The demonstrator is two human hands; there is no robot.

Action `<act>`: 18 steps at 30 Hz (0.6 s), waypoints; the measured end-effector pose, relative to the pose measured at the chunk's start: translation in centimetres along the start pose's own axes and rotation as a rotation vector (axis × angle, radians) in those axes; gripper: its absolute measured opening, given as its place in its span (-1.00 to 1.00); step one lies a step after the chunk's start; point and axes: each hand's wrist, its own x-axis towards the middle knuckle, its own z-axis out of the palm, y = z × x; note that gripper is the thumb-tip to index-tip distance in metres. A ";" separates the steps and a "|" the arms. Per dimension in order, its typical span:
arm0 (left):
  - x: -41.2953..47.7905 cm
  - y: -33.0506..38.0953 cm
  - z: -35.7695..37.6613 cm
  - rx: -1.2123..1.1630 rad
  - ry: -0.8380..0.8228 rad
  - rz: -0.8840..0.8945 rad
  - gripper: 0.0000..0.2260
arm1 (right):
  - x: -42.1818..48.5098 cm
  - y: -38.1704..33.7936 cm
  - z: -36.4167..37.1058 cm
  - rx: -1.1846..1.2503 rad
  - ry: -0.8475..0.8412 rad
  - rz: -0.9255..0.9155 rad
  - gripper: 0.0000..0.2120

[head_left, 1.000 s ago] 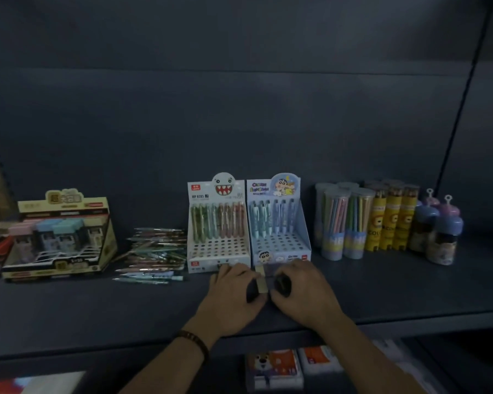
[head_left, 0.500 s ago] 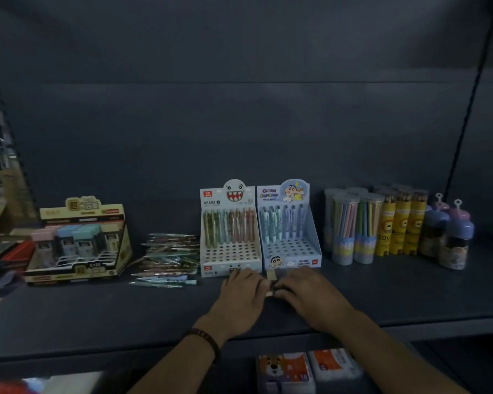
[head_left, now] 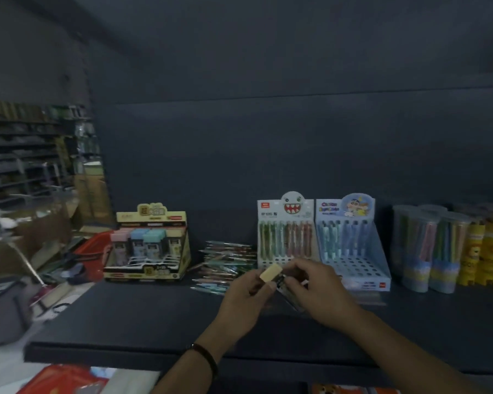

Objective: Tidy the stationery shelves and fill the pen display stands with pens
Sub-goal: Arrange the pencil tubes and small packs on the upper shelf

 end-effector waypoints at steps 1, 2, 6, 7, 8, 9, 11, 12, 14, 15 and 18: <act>0.1 0.0 -1.1 -0.029 0.034 -0.002 -0.90 | 0.9 -1.0 0.8 0.045 -0.005 0.009 -0.85; 0.0 0.2 -2.3 -0.050 0.063 0.006 -0.90 | 1.8 -1.9 1.6 0.080 -0.017 0.005 -0.84; -0.3 1.2 -7.5 0.003 0.100 0.081 -0.86 | 5.9 -5.6 3.9 0.107 -0.065 -0.076 -0.78; -0.3 1.3 -8.9 0.040 0.110 0.095 -0.87 | 7.0 -6.6 4.4 0.089 -0.090 -0.099 -0.78; -0.3 1.2 -10.3 0.066 0.127 0.107 -0.89 | 8.1 -7.4 4.9 0.062 -0.123 -0.118 -0.79; -0.3 1.2 -11.5 0.089 0.153 0.119 -0.91 | 9.2 -8.2 5.4 0.022 -0.158 -0.131 -0.80; 0.2 0.4 -13.9 0.192 0.236 0.145 -0.87 | 11.3 -9.6 6.4 -0.054 -0.205 -0.139 -0.81; 0.4 -0.4 -14.9 0.283 0.294 0.158 -0.83 | 12.4 -10.1 6.9 -0.077 -0.209 -0.139 -0.82; 0.8 -2.3 -17.0 0.481 0.408 0.184 -0.84 | 14.4 -11.0 7.9 -0.078 -0.179 -0.127 -0.84; 1.0 -3.4 -18.0 0.587 0.436 0.191 -0.87 | 15.4 -11.3 8.4 -0.065 -0.150 -0.117 -0.85; 1.2 -6.1 -19.5 0.892 0.439 0.142 -0.71 | 18.3 -11.7 10.0 -0.012 -0.061 -0.070 -0.86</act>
